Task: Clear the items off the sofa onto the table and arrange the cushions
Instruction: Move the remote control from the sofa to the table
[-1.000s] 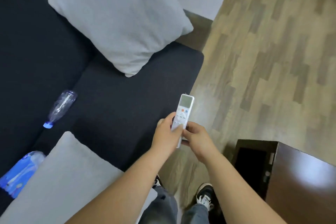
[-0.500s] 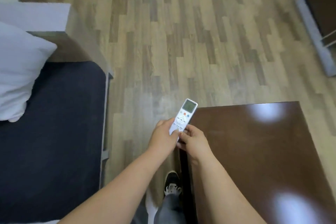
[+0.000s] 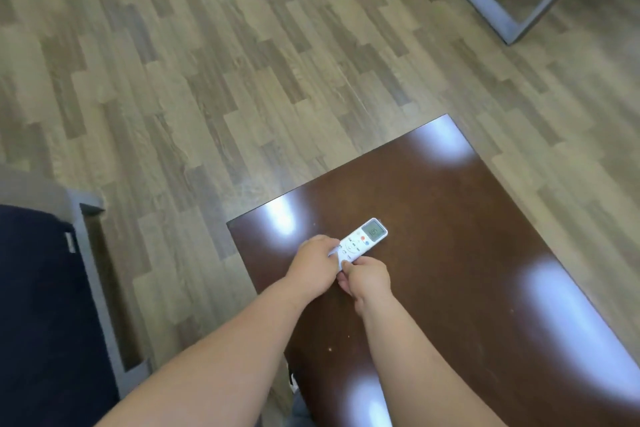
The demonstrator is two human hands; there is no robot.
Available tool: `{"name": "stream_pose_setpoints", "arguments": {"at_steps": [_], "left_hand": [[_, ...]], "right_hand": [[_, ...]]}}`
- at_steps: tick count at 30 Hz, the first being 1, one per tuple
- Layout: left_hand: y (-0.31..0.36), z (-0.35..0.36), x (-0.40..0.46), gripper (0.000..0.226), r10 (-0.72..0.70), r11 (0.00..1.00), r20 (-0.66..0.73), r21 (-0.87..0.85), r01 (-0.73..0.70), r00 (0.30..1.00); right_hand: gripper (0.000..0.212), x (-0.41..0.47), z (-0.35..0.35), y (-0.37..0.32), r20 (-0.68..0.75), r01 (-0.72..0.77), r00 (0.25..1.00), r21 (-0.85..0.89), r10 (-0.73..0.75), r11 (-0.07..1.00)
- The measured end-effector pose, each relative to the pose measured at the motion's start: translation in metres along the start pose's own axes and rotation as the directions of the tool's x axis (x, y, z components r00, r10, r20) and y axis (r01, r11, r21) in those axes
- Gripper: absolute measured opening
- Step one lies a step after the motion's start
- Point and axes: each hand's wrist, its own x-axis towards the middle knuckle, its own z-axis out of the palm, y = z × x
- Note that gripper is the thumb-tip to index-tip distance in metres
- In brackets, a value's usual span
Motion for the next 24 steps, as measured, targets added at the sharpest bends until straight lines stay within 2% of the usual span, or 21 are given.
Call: {"name": "stream_pose_setpoints", "arguments": {"at_steps": [5,6,8,11,13,17,21,24], "left_hand": [[0.000,-0.007,0.008,0.024,0.040,0.999,0.010,0.027,-0.040,0.999],[0.002,0.014,0.028,0.026,0.032,0.997,0.054,0.061,-0.036,0.998],[0.002,0.013,0.032,0.029,0.044,0.996,0.051,0.079,-0.048,0.998],[-0.001,0.015,0.037,0.021,0.071,0.983,0.047,0.169,-0.078,0.996],[-0.004,0.015,0.039,0.019,0.085,0.979,0.047,0.183,-0.092,0.995],[-0.004,0.012,0.036,0.038,0.130,0.983,0.024,0.130,-0.132,0.991],[-0.010,0.008,0.027,0.027,0.096,0.992,-0.015,0.079,-0.094,0.995],[-0.023,-0.006,0.015,0.028,0.063,0.998,-0.086,0.002,-0.063,0.994]], "right_hand": [[0.014,0.004,0.005,-0.010,-0.028,0.003,1.000,-0.003,-0.003,1.000],[0.013,0.032,-0.006,-0.002,-0.034,-0.039,0.999,0.023,0.040,0.999],[0.012,0.041,-0.007,-0.001,-0.030,-0.052,0.998,-0.015,0.051,0.999],[0.011,0.046,-0.005,0.002,-0.043,-0.036,0.999,-0.107,0.031,0.994],[0.013,0.047,-0.006,0.000,-0.047,-0.053,0.998,-0.082,0.050,0.995],[0.006,0.036,-0.010,-0.006,-0.056,-0.094,0.994,-0.072,0.090,0.993],[0.011,0.025,-0.009,-0.010,-0.060,-0.084,0.995,-0.108,0.078,0.991],[0.009,0.009,0.004,-0.015,-0.026,-0.011,1.000,-0.195,0.006,0.981]]}}
